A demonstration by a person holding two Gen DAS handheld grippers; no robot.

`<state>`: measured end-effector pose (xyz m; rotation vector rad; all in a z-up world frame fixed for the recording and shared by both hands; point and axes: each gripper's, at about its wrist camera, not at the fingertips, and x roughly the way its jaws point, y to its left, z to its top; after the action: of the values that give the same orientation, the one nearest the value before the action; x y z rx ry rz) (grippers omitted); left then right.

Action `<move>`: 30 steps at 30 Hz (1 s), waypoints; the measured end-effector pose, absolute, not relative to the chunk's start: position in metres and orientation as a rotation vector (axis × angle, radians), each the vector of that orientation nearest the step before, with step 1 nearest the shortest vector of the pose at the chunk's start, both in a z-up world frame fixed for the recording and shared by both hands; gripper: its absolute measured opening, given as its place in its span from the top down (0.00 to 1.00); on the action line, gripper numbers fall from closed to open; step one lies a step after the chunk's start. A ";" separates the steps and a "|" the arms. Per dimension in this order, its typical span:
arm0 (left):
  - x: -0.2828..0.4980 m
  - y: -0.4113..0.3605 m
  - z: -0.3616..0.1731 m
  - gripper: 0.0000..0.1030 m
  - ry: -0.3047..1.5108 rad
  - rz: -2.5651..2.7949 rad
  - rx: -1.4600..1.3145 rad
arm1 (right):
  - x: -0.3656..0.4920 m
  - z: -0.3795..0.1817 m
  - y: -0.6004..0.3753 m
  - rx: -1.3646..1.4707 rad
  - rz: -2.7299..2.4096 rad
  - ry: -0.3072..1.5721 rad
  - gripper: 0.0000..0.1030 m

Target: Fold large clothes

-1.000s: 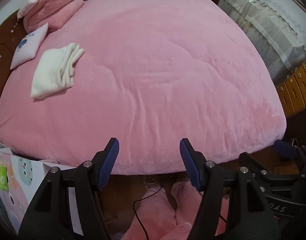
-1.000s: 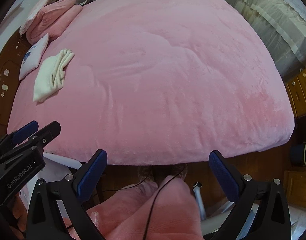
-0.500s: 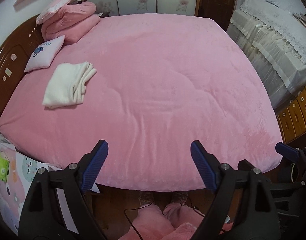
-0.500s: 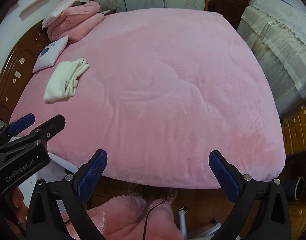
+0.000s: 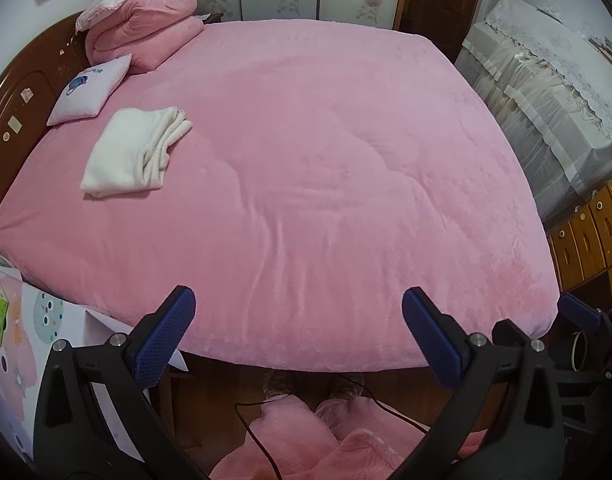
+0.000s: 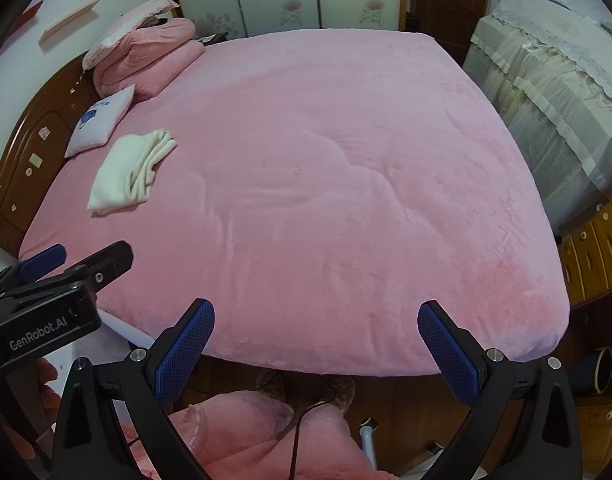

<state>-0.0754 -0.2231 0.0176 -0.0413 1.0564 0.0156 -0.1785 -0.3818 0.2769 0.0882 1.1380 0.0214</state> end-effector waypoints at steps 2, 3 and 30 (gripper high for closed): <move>-0.077 -0.227 0.015 0.01 1.066 0.013 -0.024 | -0.181 0.277 -0.393 0.098 0.004 1.141 0.00; -0.077 -0.229 0.014 0.01 1.069 0.011 -0.019 | -0.182 0.277 -0.397 0.112 -0.002 1.140 0.00; -0.082 -0.237 0.011 0.01 1.062 0.032 0.003 | -0.172 0.272 -0.398 0.097 0.024 1.144 0.00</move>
<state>-0.0824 -0.2372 0.0109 0.0027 1.0623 0.0323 -0.1719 -0.3984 0.2716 0.0973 1.1435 0.0239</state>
